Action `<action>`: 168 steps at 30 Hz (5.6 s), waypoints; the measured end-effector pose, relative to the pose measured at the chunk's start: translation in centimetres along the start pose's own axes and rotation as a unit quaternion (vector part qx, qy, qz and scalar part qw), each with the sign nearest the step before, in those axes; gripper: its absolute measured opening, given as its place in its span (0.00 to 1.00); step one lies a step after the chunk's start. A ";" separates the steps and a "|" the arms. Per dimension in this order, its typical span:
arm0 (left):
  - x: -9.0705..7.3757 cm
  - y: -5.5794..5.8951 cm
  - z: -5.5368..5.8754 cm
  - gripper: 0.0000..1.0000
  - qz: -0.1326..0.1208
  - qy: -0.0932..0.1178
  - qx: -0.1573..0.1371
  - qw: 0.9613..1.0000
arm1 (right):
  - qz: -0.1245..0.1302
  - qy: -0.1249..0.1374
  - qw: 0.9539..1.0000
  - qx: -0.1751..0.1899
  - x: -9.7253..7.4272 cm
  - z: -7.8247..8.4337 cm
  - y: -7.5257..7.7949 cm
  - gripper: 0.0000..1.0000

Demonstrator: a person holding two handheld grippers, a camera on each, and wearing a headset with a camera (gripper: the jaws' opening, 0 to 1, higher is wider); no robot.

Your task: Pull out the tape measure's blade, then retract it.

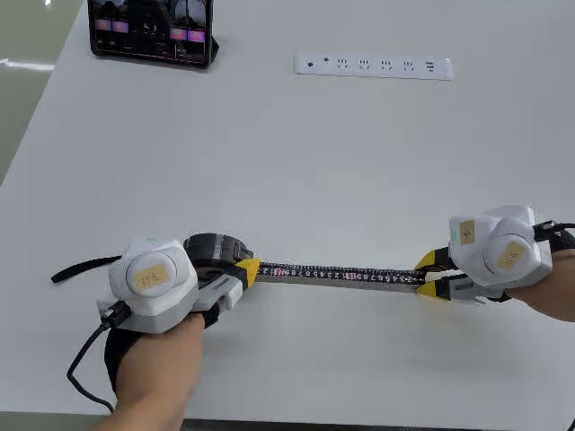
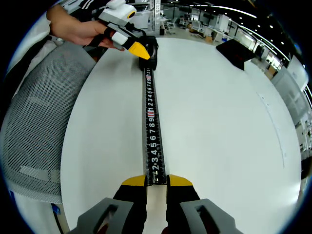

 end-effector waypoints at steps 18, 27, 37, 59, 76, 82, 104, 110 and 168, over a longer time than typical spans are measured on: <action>0.0 0.1 0.1 0.59 0.004 0.000 -0.006 1.000 | -0.003 0.007 1.000 0.004 0.3 -0.7 0.0 0.10; 0.1 0.0 0.1 0.59 0.006 0.000 -0.008 1.000 | -0.007 0.009 1.000 0.003 0.6 -1.3 0.0 0.10; 0.1 0.0 0.1 0.58 0.008 -0.001 -0.012 1.000 | -0.009 0.015 1.000 0.000 0.8 -2.3 0.1 0.10; 0.1 -0.1 0.1 0.59 0.014 -0.001 -0.021 1.000 | -0.017 0.027 0.999 -0.006 1.7 -4.5 0.3 0.10; 0.0 -0.1 0.1 0.59 0.018 -0.002 -0.023 1.000 | -0.025 0.037 0.999 -0.010 2.5 -6.1 0.1 0.10; 0.0 0.0 0.1 0.59 0.019 -0.002 -0.022 1.000 | -0.028 0.041 0.999 -0.010 2.7 -6.7 -0.1 0.10; 0.0 0.0 0.0 0.59 0.023 -0.004 -0.024 0.999 | -0.037 0.054 0.998 -0.007 3.8 -8.8 -0.5 0.10; 0.0 -0.1 0.1 0.59 0.024 -0.005 -0.025 0.999 | -0.040 0.058 0.997 -0.006 4.1 -9.4 -0.6 0.10; 0.0 -0.1 0.0 0.59 0.040 -0.003 -0.041 0.998 | -0.062 0.102 0.993 -0.005 6.7 -15.3 -1.3 0.10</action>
Point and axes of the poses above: the centre of the closed fingertips' face, and the gripper's own axes: x roughly forward along the fingers, y roughly to its right, z roughly out of its underside, the point moved 1 cm from there along -x, roughly backward along the fingers, and after that the axes turned 6 degrees about z, right-handed, at the moved point
